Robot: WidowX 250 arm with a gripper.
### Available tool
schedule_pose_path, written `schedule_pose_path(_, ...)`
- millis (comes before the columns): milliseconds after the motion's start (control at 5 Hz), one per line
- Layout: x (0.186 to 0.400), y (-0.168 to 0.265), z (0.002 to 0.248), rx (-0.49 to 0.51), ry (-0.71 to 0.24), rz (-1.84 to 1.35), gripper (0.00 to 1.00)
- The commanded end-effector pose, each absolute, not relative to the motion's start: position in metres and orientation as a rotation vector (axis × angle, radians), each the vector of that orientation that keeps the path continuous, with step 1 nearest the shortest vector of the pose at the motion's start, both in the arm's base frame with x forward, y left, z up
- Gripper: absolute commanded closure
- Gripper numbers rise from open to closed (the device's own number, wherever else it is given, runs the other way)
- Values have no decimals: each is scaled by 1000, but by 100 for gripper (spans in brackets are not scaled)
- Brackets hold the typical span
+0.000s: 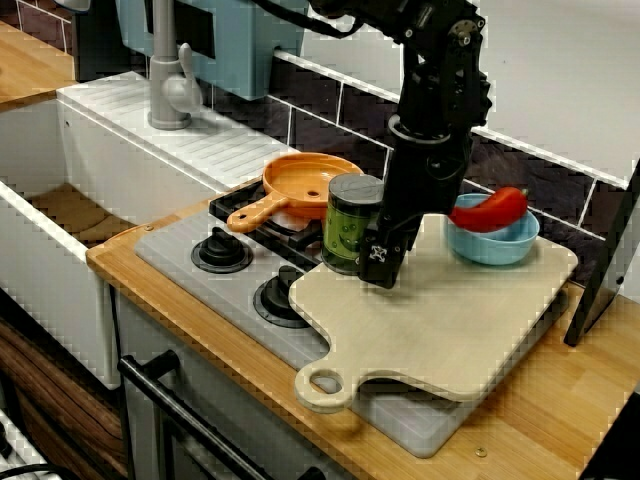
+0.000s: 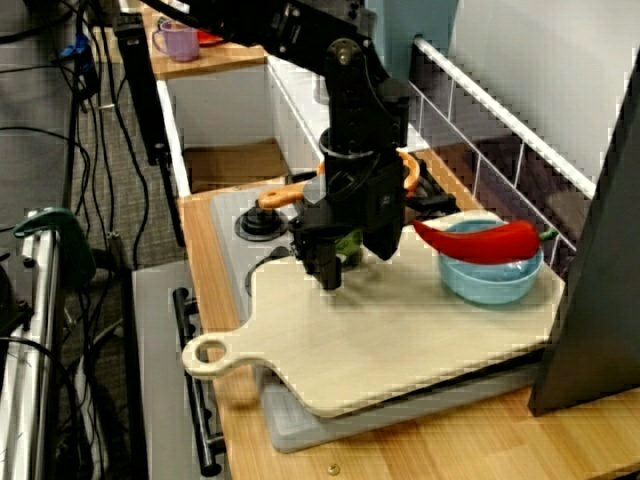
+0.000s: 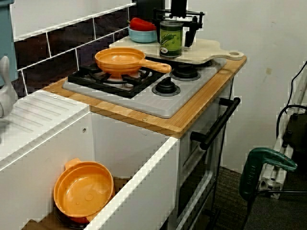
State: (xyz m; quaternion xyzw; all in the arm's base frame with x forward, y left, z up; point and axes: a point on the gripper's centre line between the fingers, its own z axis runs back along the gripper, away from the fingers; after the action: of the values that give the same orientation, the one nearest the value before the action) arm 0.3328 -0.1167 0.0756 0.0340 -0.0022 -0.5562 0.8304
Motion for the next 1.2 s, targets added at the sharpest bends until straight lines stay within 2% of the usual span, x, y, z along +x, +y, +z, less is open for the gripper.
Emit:
schedule_pose_path(0, 341, -109, 98, 90, -45, -1188, 0)
schedule_pose_path(1000, 343, -98, 98, 106, -18, -1203, 0)
